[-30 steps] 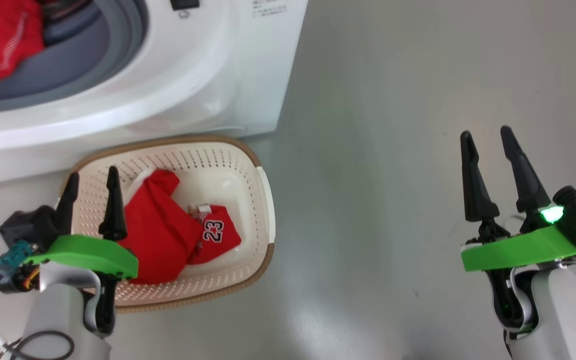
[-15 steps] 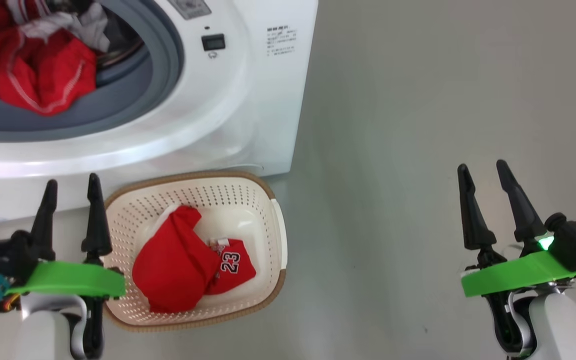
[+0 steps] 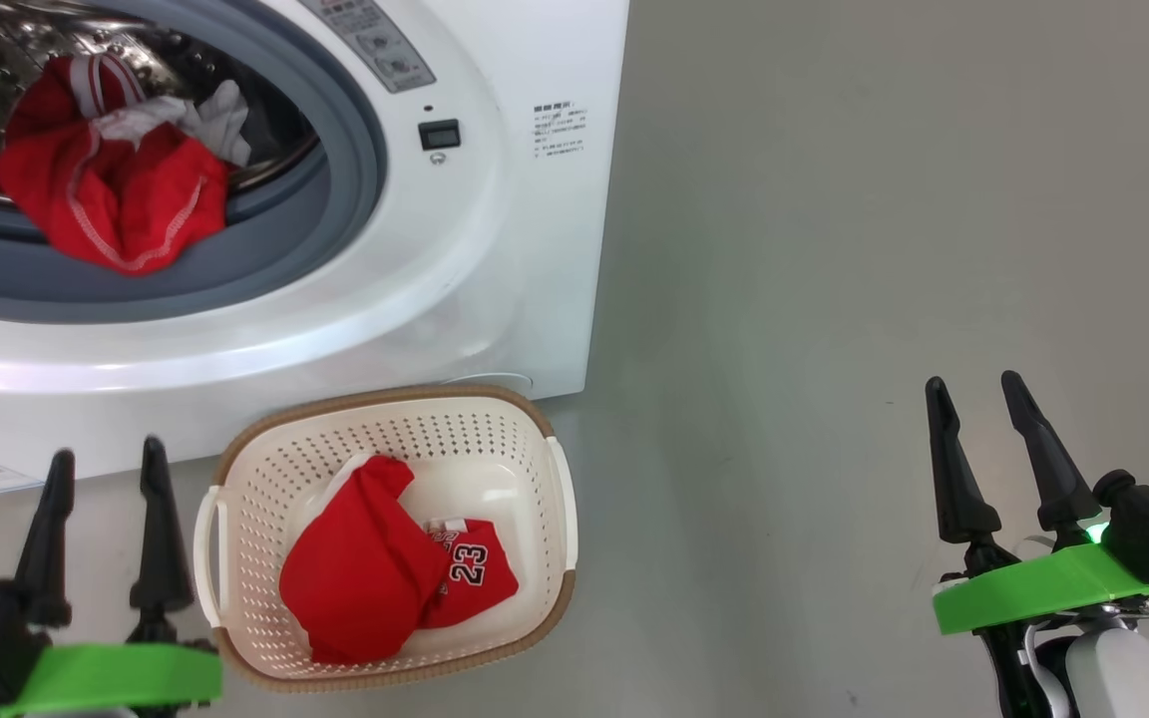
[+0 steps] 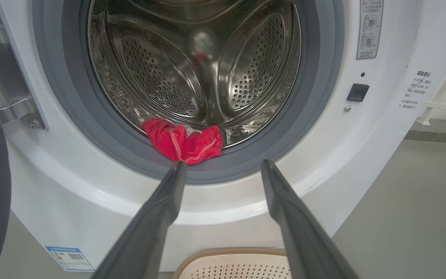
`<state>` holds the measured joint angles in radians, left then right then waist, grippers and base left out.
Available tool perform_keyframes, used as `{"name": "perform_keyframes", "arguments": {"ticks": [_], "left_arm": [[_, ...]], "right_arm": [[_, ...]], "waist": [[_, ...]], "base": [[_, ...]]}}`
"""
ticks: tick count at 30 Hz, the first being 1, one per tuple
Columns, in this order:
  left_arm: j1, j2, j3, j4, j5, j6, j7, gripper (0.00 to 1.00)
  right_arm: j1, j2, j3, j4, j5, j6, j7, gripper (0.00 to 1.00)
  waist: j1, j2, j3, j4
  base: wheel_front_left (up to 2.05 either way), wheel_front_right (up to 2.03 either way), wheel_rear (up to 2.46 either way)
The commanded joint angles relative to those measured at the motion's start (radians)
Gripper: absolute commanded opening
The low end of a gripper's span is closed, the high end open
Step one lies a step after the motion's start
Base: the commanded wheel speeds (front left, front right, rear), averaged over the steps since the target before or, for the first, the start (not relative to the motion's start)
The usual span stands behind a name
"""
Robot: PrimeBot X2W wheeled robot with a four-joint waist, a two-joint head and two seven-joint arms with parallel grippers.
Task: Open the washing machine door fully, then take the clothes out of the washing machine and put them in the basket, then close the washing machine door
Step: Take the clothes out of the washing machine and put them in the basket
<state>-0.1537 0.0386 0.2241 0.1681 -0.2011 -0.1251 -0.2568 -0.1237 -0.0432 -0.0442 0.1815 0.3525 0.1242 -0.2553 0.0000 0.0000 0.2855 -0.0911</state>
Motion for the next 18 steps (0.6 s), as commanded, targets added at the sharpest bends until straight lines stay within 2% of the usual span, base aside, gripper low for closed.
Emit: {"name": "perform_keyframes", "arguments": {"ticks": [1,7,18], "left_arm": [[0.025,0.013,0.038,-0.038,0.009,-0.006,-0.005,1.0],[0.074,0.012,0.045,-0.069,-0.022,-0.006,-0.005,1.0],[0.061,0.012,0.04,-0.065,-0.04,-0.005,-0.005,1.0]], "right_arm": [[0.006,-0.007,0.02,-0.024,-0.008,0.007,-0.006,1.0],[0.021,-0.007,0.006,-0.029,-0.006,0.007,-0.006,1.0],[0.015,-0.007,0.003,-0.028,-0.011,0.007,-0.006,1.0]], "waist": [[0.0,0.0,-0.005,0.001],[0.0,0.0,-0.007,0.009],[0.0,0.0,0.003,0.018]], "base": [[0.0,0.0,0.0],[0.0,0.0,0.0],[0.0,0.0,0.0]]}}
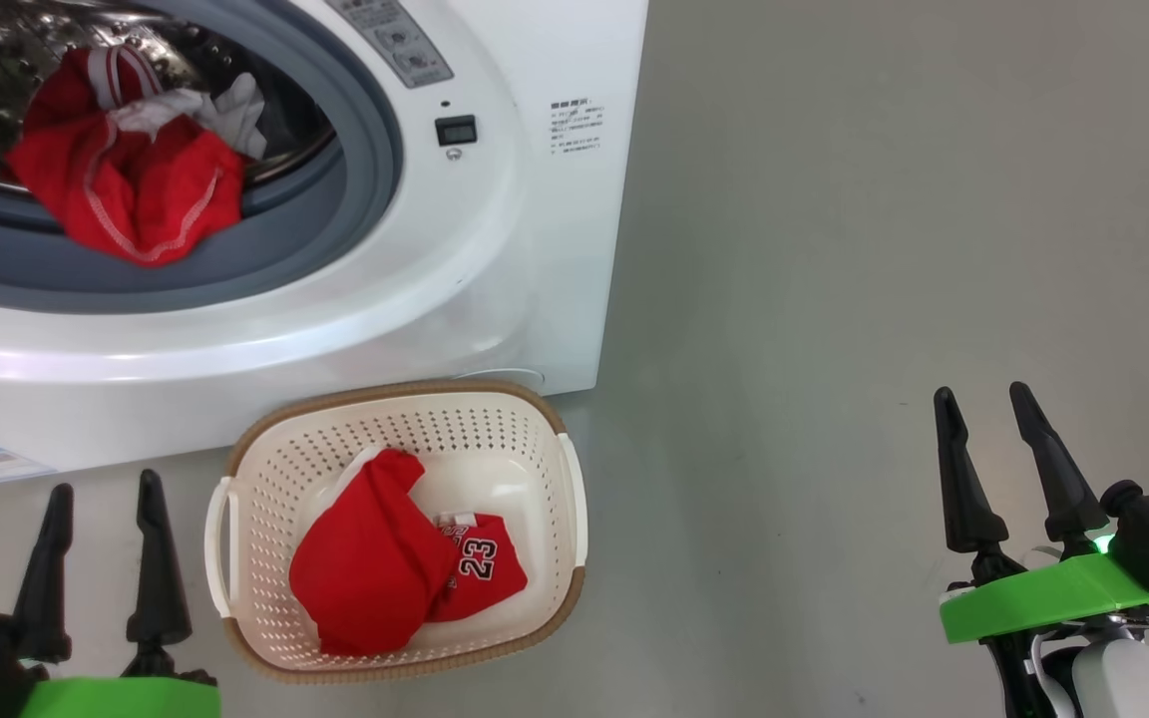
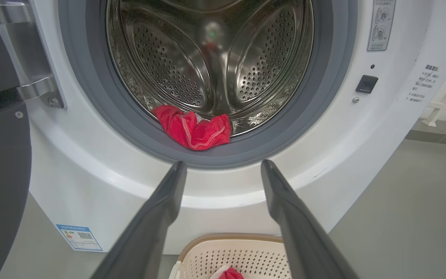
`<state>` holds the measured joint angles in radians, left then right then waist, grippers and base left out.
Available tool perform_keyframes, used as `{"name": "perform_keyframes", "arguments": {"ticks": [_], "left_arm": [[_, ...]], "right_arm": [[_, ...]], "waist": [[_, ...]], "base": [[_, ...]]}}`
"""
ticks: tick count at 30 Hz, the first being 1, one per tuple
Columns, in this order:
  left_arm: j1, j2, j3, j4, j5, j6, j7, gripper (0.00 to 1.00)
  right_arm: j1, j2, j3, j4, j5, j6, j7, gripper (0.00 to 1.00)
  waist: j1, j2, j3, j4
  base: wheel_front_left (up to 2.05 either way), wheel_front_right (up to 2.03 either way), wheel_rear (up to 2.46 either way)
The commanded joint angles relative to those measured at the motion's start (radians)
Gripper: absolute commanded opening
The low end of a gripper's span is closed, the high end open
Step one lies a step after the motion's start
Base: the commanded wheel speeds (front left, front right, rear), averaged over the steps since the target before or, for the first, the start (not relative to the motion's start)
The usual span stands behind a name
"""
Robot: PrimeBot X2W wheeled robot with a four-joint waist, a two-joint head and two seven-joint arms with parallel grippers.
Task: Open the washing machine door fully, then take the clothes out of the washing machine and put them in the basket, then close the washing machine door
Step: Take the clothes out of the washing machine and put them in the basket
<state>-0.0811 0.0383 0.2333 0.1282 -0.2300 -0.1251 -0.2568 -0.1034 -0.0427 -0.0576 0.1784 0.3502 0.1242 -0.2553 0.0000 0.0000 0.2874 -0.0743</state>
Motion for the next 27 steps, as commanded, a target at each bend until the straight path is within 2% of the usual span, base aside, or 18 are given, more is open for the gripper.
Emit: {"name": "perform_keyframes", "arguments": {"ticks": [1,6,12,19,23,26,27], "left_arm": [[-0.016,0.012,0.028,-0.021,-0.013,-0.004,-0.005,1.0],[-0.072,0.012,0.001,0.025,0.006,-0.004,-0.005,1.0],[-0.235,0.018,0.013,0.136,0.076,-0.005,-0.005,1.0],[-0.483,0.083,0.034,0.307,0.14,-0.002,-0.005,1.0],[-0.632,0.13,0.033,0.428,0.178,0.022,-0.005,1.0],[-0.684,0.154,0.032,0.481,0.19,0.031,-0.005,1.0],[-0.733,0.177,0.032,0.532,0.201,0.046,-0.005,1.0]], "right_arm": [[-0.006,-0.008,0.017,-0.025,-0.009,0.007,-0.006,1.0],[-0.014,-0.008,0.021,-0.028,-0.006,0.007,-0.006,1.0],[-0.043,-0.008,0.036,-0.032,-0.002,0.007,-0.006,1.0],[-0.085,-0.008,0.06,-0.035,0.015,0.007,-0.006,1.0],[-0.103,-0.008,0.074,-0.036,0.029,0.007,-0.006,1.0],[-0.108,-0.008,0.081,-0.037,0.034,0.007,-0.006,1.0],[-0.112,-0.008,0.086,-0.039,0.039,0.007,-0.006,1.0]], "waist": [[0.0,0.0,0.003,0.002],[0.0,0.0,0.032,0.01],[0.0,0.0,0.097,0.003],[0.0,0.0,0.174,-0.036],[0.0,0.0,0.214,-0.068],[0.0,0.0,0.226,-0.081],[0.0,0.0,0.238,-0.092]], "base": [[0.0,0.0,0.0],[0.0,0.0,0.0],[0.0,0.0,0.0],[0.0,0.0,0.0],[0.0,0.0,0.0],[0.0,0.0,0.0],[0.0,0.0,0.0]]}}
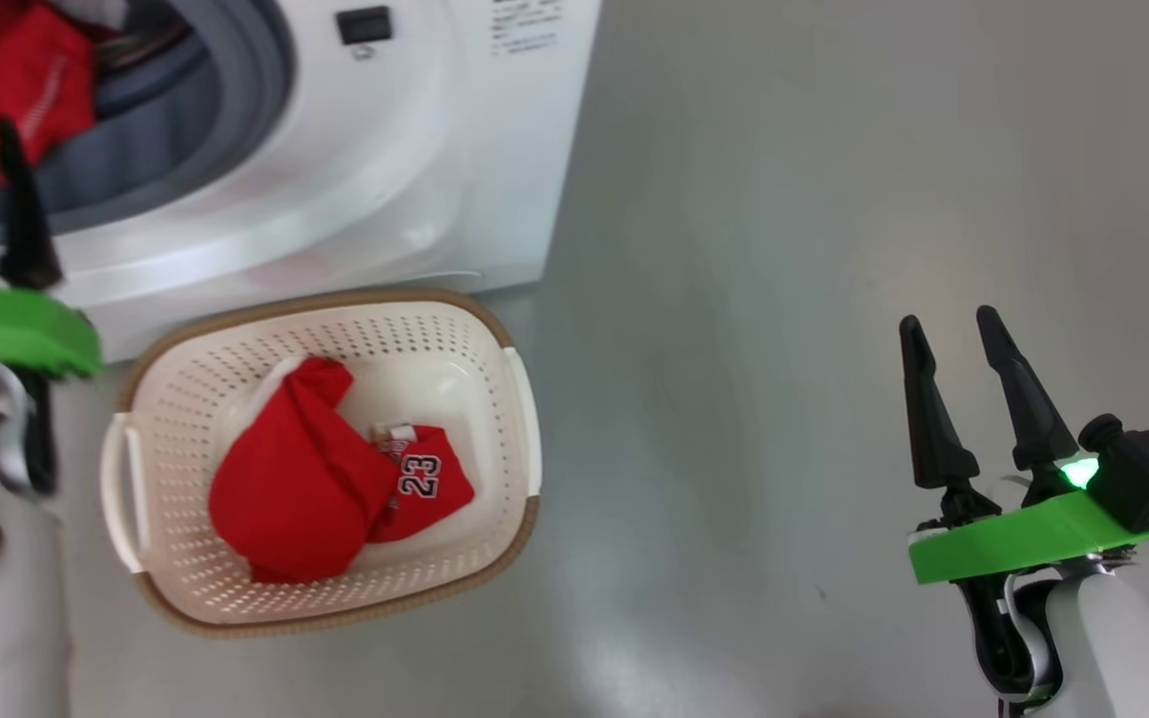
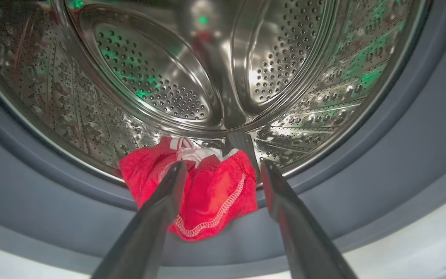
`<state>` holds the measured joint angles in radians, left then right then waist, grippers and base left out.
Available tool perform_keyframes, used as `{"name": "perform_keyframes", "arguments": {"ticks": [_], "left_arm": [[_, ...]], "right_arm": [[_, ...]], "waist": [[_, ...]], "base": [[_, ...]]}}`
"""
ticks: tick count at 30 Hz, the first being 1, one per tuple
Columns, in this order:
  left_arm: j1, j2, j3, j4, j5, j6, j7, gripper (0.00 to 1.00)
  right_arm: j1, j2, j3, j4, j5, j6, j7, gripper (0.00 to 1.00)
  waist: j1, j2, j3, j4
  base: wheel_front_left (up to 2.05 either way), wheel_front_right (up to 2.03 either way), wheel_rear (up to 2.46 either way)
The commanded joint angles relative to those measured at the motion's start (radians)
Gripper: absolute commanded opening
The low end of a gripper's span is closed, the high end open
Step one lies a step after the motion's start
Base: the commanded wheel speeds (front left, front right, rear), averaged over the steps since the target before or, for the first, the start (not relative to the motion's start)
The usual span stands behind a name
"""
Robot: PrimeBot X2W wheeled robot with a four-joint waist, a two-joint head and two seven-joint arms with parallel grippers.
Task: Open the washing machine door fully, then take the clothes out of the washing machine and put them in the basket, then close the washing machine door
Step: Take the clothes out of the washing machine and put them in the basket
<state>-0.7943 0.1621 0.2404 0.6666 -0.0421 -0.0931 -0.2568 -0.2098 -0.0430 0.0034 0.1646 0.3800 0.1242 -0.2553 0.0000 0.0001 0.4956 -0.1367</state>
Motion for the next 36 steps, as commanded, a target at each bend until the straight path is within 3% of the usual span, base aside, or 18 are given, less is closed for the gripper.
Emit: {"name": "perform_keyframes", "arguments": {"ticks": [1,8,21,36], "left_arm": [[-0.045,0.064,0.026,0.014,0.017,0.022,-0.005,1.0],[-0.174,0.135,0.017,0.164,0.047,0.074,-0.005,1.0],[-0.293,0.242,0.0,0.32,0.075,0.157,-0.005,1.0],[-0.349,0.291,-0.018,0.429,0.05,0.145,-0.005,1.0]], "right_arm": [[-0.008,-0.007,0.027,-0.026,0.012,0.007,-0.006,1.0],[-0.019,-0.007,0.042,-0.031,0.025,0.007,-0.006,1.0],[-0.044,-0.007,0.068,-0.044,0.019,0.007,-0.006,1.0],[-0.046,-0.007,0.081,-0.054,0.016,0.007,-0.006,1.0]], "waist": [[0.0,-0.0001,0.036,-0.034],[0.0,-0.0001,0.069,-0.064],[0.0,-0.0001,0.115,-0.098],[0.0,-0.0001,0.145,-0.114]], "base": [[0.0,0.0,0.0],[0.0,0.0,0.0],[0.0,0.0,0.0],[0.0,0.0,0.0]]}}
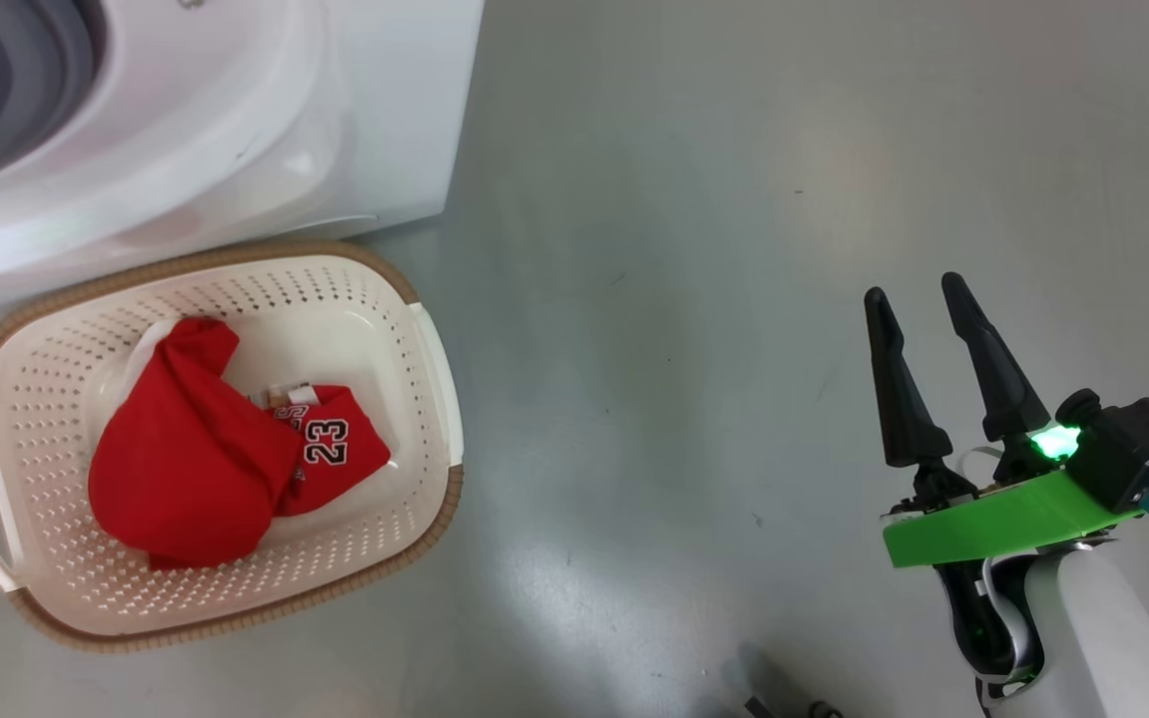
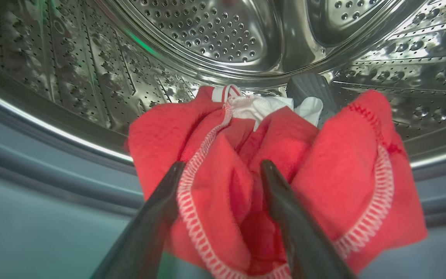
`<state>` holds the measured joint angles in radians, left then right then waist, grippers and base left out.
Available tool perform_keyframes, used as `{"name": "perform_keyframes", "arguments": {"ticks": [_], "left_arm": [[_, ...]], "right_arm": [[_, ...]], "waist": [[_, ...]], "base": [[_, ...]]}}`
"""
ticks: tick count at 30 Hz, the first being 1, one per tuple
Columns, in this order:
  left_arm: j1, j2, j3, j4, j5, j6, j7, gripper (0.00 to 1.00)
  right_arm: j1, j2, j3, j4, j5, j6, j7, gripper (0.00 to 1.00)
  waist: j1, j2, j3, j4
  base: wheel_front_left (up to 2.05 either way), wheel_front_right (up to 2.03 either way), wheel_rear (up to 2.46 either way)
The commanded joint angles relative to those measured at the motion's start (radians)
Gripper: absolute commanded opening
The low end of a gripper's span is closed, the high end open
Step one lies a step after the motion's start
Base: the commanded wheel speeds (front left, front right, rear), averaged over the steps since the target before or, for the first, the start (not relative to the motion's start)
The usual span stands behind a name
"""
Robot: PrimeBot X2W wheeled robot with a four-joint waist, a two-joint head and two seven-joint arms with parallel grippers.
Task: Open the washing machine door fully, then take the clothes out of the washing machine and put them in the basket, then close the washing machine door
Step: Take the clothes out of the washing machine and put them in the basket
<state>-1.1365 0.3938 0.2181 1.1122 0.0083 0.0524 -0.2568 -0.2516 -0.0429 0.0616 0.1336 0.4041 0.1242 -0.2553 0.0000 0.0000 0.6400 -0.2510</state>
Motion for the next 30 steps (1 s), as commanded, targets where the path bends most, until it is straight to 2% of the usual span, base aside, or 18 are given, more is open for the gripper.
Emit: {"name": "perform_keyframes", "arguments": {"ticks": [1,2,3,4,5,6,20,30], "left_arm": [[-0.01,0.06,0.002,-0.011,-0.002,-0.002,-0.005,1.0],[-0.012,0.059,0.001,-0.006,-0.004,-0.003,-0.005,0.87],[-0.015,0.059,-0.002,-0.003,-0.005,-0.005,-0.005,0.55],[-0.016,0.058,-0.004,-0.002,-0.006,-0.006,-0.005,0.39],[-0.017,0.057,-0.006,-0.002,-0.008,-0.007,-0.005,0.28],[-0.017,0.056,-0.008,-0.005,-0.009,-0.007,-0.005,0.0],[0.069,-0.007,0.011,-0.136,-0.073,-0.046,-0.005,0.0],[0.239,-0.109,0.083,-0.349,-0.133,-0.114,-0.005,0.0]], "right_arm": [[-0.005,-0.007,0.023,-0.023,-0.008,0.007,-0.006,1.0],[-0.006,-0.007,0.023,-0.023,-0.008,0.007,-0.006,1.0],[-0.007,-0.007,0.023,-0.023,-0.008,0.007,-0.006,1.0],[-0.008,-0.007,0.023,-0.023,-0.008,0.007,-0.006,1.0],[-0.008,-0.007,0.024,-0.022,-0.008,0.007,-0.006,1.0],[-0.009,-0.007,0.024,-0.022,-0.007,0.007,-0.006,1.0],[0.0,-0.007,0.012,-0.006,-0.016,0.007,-0.006,1.0],[0.017,-0.007,-0.005,0.019,-0.037,0.007,-0.006,1.0]], "waist": [[0.0,0.0,0.002,0.0],[0.0,0.0,0.002,0.0],[0.0,0.0,0.003,0.0],[0.0,0.0,0.002,0.0],[0.0,0.0,0.002,0.001],[0.0,0.0,0.001,0.001],[0.0,0.0,-0.059,0.032],[0.0,0.0,-0.16,0.079]], "base": [[0.0,0.0,0.0],[0.0,0.0,0.0],[0.0,0.0,0.0],[0.0,0.0,0.0],[0.0,0.0,0.0],[0.0,0.0,0.0],[0.0,0.0,0.0],[0.0,0.0,0.0]]}}
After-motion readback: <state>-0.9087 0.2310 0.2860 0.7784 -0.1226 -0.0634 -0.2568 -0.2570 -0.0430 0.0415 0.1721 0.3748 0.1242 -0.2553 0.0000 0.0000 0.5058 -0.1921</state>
